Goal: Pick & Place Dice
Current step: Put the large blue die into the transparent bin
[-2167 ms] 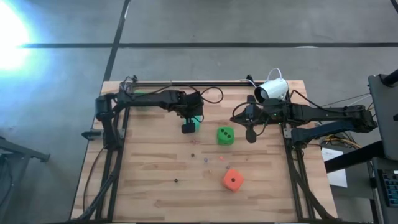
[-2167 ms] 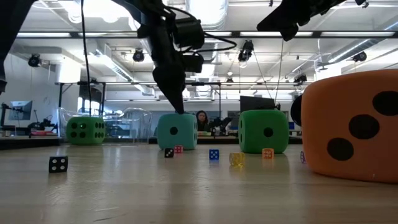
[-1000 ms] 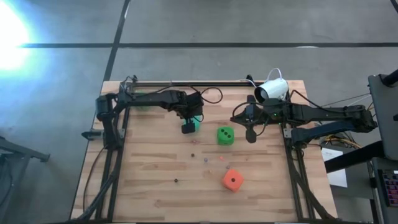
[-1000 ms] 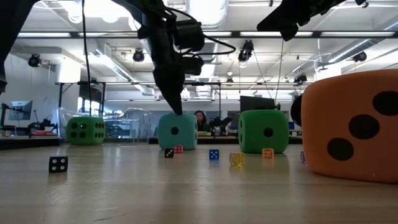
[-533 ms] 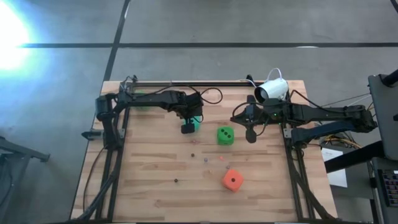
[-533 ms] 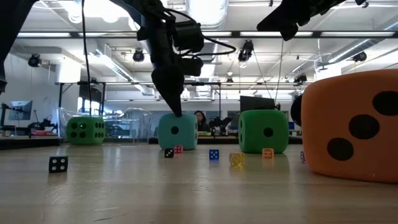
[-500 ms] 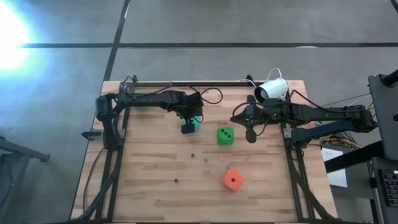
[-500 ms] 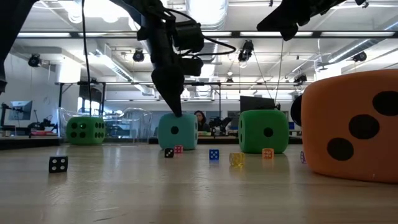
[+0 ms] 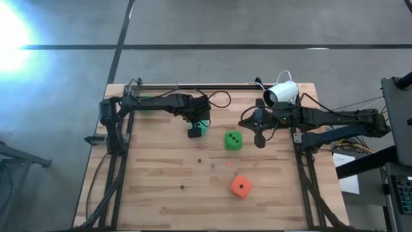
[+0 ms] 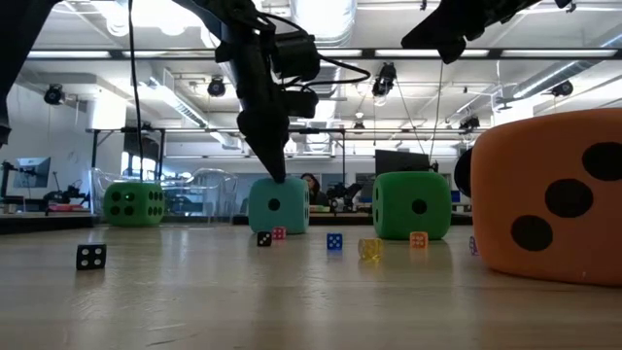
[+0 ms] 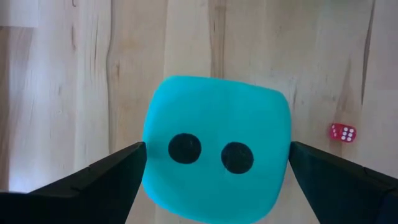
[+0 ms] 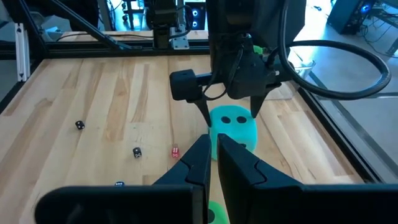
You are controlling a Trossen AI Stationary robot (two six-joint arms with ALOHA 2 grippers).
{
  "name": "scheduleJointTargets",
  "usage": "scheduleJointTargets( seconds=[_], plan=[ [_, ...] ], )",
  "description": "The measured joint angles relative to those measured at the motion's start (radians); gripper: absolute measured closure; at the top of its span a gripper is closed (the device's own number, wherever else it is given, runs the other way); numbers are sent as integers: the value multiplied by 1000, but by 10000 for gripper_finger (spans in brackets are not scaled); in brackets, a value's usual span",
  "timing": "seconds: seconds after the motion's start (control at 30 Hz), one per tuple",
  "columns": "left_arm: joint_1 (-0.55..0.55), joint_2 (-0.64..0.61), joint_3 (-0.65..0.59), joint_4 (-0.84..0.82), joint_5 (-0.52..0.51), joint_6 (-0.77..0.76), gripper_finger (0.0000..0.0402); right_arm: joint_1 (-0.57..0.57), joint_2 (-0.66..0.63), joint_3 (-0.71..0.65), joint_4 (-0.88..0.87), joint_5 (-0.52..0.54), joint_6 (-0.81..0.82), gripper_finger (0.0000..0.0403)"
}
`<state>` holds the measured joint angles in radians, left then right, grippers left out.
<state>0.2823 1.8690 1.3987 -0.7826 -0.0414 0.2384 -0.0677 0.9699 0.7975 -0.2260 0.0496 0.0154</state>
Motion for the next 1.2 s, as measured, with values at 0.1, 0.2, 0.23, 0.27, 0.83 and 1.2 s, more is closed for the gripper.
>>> scheduleJointTargets(
  seconds=[0.1, 0.2, 0.23, 0.27, 0.83, 1.2],
  plan=[
    [0, 0, 0, 0, 0, -2, 8, 0, 0, 0, 0, 0, 1, 376],
    [1, 0, -23, 46, -3, -2, 8, 0, 0, 0, 0, 0, 3, 376],
    [1, 0, -33, 62, -7, -2, 8, 0, 0, 0, -1, 0, 3, 376],
    [2, 0, -41, 75, -7, -2, 8, 0, 0, 0, -1, 0, 3, 376],
    [-26, -3, -71, 97, 14, -10, 8, 0, 0, 0, -1, 0, 3, 376],
    [-111, -1, -37, 62, 39, -9, 8, 0, 0, 0, 0, 0, 1, 376]
  ],
)
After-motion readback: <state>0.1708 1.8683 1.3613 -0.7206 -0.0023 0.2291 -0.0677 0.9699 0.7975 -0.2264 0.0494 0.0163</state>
